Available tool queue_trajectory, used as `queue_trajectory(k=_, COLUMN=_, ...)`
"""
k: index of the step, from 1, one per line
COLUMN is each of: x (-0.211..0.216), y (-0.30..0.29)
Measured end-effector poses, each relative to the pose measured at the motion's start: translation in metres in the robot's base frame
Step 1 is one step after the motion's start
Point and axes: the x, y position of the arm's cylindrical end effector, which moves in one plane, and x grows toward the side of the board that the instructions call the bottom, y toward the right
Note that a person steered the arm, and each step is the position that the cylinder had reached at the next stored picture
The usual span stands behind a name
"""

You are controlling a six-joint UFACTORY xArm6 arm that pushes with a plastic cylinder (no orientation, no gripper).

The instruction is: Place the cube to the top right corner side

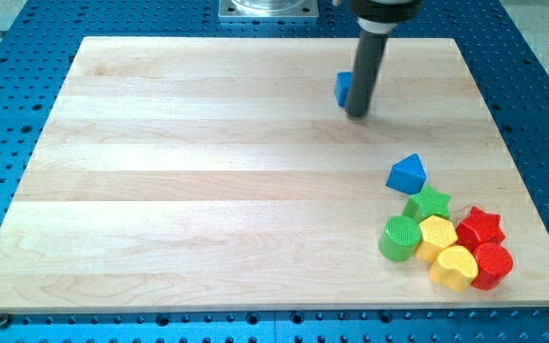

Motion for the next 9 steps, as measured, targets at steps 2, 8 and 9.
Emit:
queue_trajectory(k=2, x=-0.029, y=0.01)
queue_trajectory(k=8, x=-0.087, y=0.098)
queue_trajectory(k=9, x=-0.068, y=0.103)
